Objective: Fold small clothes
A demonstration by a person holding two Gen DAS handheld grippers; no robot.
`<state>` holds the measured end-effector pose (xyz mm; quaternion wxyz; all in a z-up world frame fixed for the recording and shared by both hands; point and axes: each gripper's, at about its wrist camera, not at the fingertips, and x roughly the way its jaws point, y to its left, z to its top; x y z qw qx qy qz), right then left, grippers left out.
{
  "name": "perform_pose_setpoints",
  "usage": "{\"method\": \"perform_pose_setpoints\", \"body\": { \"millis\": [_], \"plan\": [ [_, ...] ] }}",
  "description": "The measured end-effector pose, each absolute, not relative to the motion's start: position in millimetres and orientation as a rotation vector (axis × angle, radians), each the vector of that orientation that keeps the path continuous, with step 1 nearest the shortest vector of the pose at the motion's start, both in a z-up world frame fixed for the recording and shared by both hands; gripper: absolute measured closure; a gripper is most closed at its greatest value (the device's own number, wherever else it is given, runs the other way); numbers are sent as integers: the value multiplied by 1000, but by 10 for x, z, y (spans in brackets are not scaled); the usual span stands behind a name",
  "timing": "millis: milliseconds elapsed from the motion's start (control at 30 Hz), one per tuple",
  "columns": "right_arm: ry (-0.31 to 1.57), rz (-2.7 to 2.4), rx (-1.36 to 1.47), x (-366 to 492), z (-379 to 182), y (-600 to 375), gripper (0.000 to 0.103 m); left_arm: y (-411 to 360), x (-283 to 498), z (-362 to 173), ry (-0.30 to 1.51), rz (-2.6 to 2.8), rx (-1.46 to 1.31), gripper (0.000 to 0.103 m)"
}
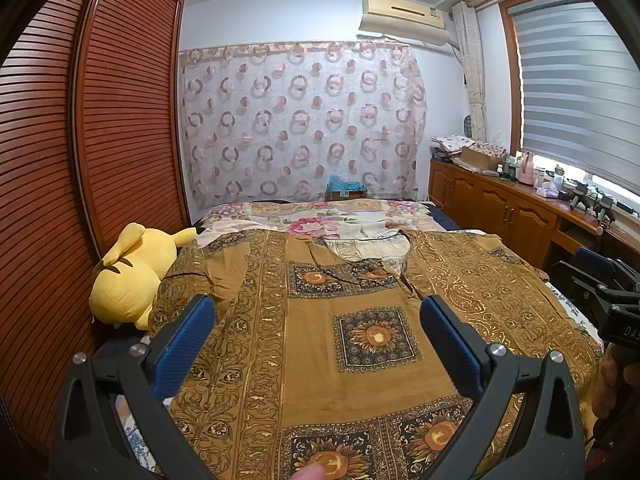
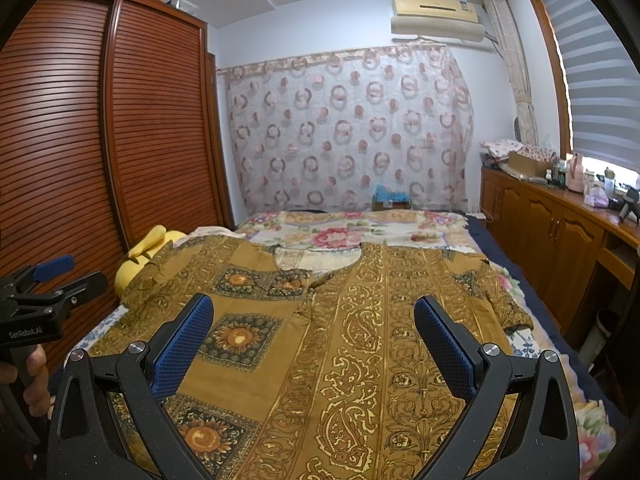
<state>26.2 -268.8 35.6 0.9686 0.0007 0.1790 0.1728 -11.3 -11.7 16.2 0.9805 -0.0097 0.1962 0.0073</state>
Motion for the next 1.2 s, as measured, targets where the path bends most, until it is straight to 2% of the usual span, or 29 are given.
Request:
{"method": "perform_pose_setpoints", "body": {
  "millis": [1200],
  "plan": [
    [393, 384, 3, 405, 251, -2545, 1, -78, -93, 100, 407, 48, -1, 0]
  ]
}}
